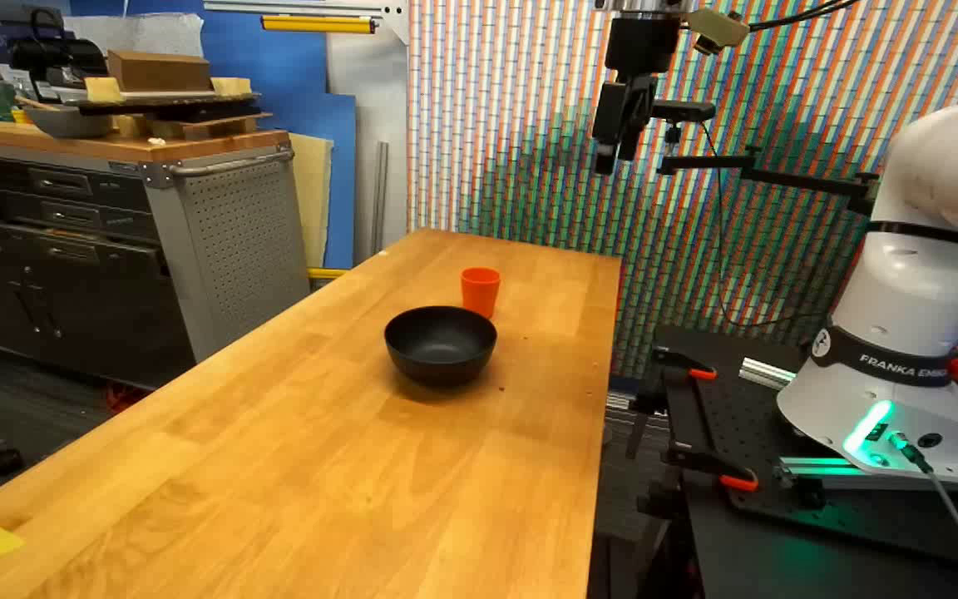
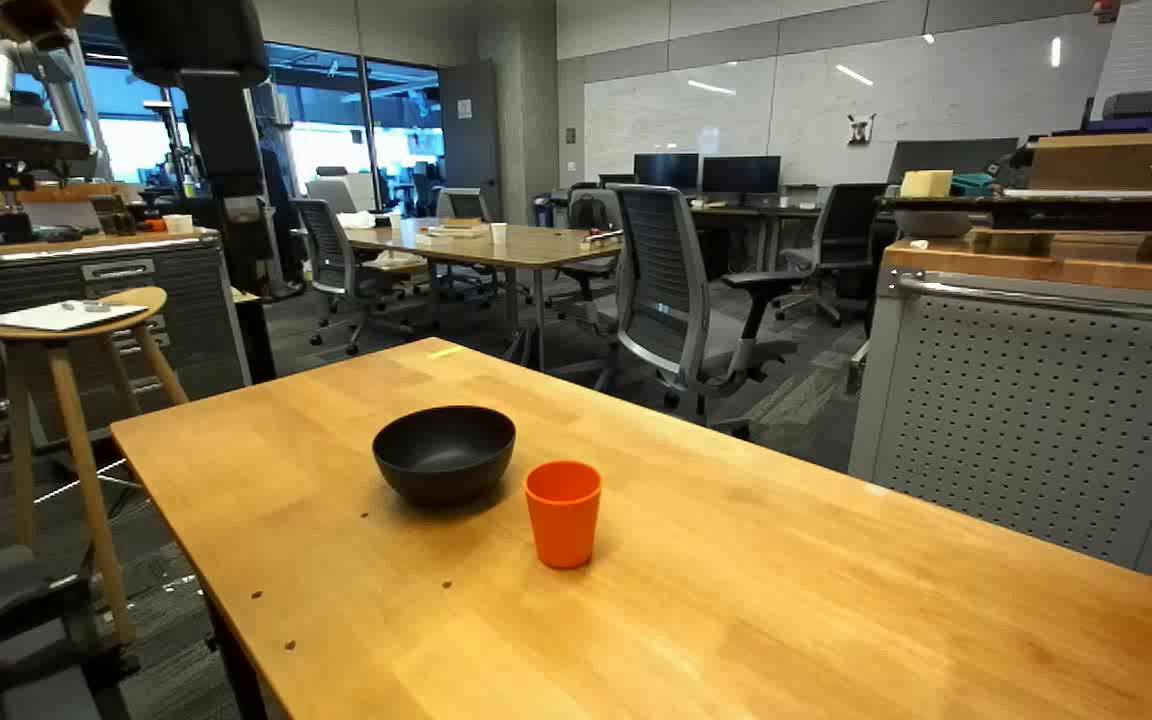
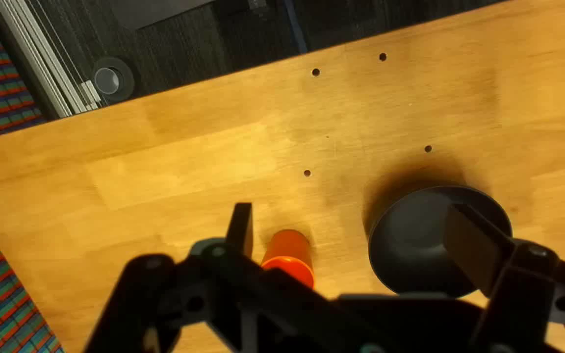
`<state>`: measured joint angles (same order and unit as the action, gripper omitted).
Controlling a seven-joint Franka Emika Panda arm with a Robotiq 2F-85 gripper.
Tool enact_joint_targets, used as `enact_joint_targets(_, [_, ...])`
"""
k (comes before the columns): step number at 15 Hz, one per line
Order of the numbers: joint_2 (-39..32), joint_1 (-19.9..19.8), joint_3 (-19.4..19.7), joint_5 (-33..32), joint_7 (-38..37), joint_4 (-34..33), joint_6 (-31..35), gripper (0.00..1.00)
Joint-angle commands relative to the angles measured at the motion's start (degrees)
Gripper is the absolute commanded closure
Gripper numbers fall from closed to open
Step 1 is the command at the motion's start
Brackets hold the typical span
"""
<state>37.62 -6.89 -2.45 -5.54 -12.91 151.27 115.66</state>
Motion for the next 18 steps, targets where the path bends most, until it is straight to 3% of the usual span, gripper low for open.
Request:
enact_joint_targets(1, [0.0, 0.3, 0.3, -0.2, -0.1, -0.1, -0.1, 0.0])
enact_joint_targets(8, [0.1, 0.3, 0.3, -0.2, -0.1, -0.2, -0.1, 0.0])
enact_joint_targets(11, [-10.1, -1.1, -3.1, -6.4, -2.2, -3.6, 8.3, 0.0])
enact_joint_targets(18, [-33.7, 0.2, -1.4, -13.8, 0.2, -18.2, 13.1, 0.0])
